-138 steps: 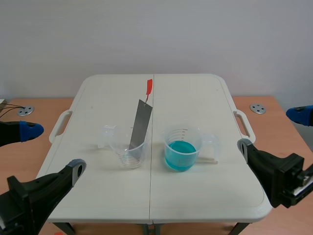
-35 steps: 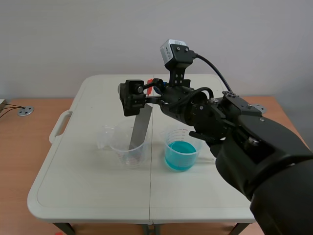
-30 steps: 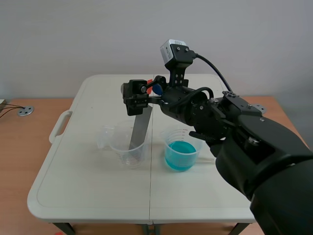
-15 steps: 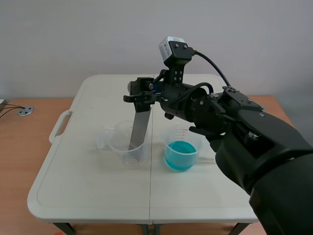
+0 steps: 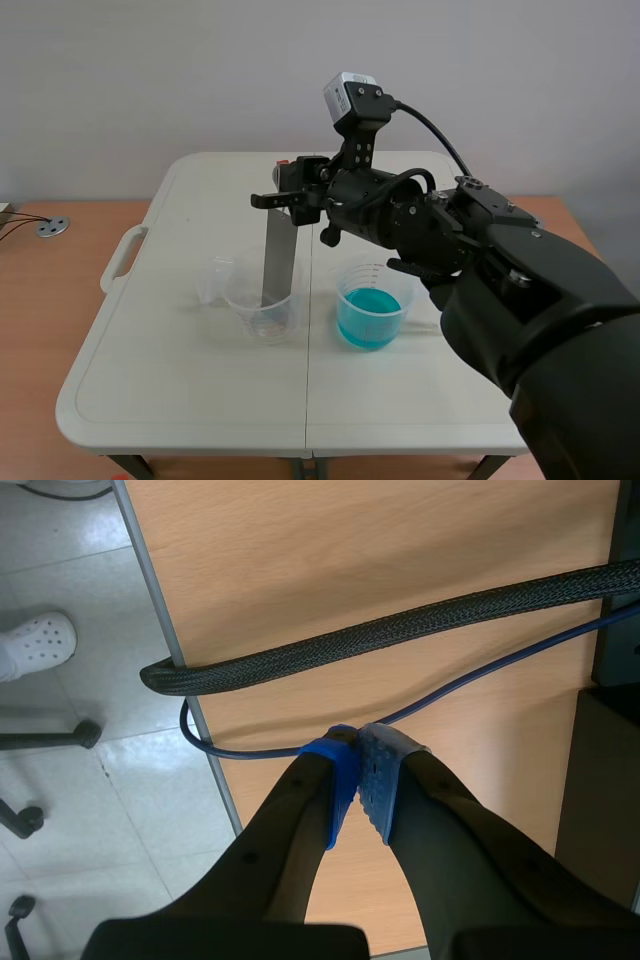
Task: Hold the metal plate by the orange handle, dip it into the blue solution, take it out and point at it, then put the plate back in the beaker on the left.
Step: 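Lift the metal plate out of the left beaker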
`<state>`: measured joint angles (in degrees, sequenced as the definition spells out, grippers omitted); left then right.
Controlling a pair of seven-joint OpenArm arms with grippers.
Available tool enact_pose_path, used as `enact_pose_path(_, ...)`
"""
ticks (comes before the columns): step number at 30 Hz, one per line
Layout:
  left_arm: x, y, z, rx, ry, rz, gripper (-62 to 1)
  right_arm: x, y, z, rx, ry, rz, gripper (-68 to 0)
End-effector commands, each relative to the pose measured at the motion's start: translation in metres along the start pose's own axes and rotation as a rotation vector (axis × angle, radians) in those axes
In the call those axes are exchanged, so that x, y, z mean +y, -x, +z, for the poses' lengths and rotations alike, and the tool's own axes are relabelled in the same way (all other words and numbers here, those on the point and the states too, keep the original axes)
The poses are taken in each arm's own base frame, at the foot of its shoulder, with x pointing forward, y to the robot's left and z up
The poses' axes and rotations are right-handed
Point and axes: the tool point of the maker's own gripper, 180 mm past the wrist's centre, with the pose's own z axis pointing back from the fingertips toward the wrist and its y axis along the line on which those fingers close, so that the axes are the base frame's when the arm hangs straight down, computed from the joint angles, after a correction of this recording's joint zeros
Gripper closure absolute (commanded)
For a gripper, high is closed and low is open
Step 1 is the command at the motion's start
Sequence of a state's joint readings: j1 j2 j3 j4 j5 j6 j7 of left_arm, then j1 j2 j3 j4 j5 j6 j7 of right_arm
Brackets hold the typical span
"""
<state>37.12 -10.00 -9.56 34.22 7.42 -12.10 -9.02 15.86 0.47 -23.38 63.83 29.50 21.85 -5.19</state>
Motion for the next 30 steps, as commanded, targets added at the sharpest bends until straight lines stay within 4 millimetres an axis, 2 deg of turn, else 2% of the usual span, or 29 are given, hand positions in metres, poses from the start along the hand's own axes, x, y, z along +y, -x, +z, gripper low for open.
enact_pose_path(1,0.004,0.002,0.002,0.003,-0.007,0.006,-3.0,0.002,-0.017,-0.004,-0.046,-0.016,0.013,-1.2)
enact_pose_path(5,0.003,0.002,0.002,0.003,-0.007,0.007,-3.0,0.009,-0.018,-0.004,-0.047,-0.049,0.016,-1.3)
enact_pose_path(15,0.003,0.002,0.002,0.003,-0.005,0.007,-3.0,0.045,-0.022,-0.002,-0.078,-0.22,0.064,-1.3)
enact_pose_path(30,0.001,0.002,0.002,0.002,0.004,0.009,-3.0,0.059,-0.04,0.003,-0.109,-0.269,0.156,-1.3)
